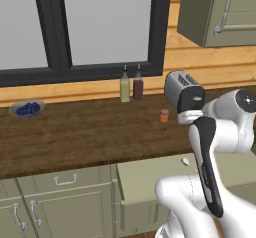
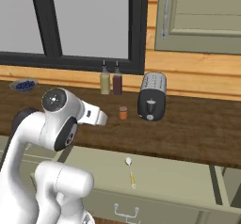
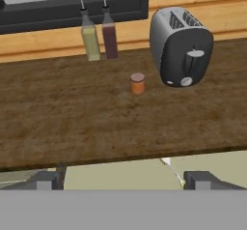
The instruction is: Pick the dish brush from the drawer and place it on the counter.
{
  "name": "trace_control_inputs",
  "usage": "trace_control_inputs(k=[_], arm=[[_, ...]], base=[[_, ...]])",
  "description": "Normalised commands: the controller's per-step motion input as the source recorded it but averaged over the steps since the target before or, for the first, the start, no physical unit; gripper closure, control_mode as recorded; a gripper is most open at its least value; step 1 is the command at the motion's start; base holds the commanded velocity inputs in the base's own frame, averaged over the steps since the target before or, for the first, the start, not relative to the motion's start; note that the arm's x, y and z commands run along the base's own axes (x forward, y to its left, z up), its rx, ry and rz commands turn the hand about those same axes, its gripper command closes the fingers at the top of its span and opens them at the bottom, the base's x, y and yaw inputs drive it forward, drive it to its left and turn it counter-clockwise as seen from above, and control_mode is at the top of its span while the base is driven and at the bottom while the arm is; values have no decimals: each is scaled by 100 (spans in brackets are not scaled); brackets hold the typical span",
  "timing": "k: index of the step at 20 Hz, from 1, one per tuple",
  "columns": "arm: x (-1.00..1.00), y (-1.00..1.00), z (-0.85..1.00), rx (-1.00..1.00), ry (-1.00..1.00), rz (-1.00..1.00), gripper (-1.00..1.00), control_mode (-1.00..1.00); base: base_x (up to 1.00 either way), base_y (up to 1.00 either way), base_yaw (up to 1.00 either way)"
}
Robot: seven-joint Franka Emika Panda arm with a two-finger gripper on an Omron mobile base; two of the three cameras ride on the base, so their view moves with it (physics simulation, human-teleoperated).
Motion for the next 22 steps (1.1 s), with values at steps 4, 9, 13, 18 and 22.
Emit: trace_control_inputs(k=[4,9,13,18,22], arm=[[6,0,0,0,-2,-11,-100,-100],[25,-1,11,0,1,-6,-100,-100],[3,-1,4,0,2,0,-100,-100],[-9,-5,0,0,0,0,-100,100],[0,0,0,0,0,0,-100,100]], base=[[0,0,0],[0,0,0],[0,0,0],[-79,-30,0],[-100,-39,0]])
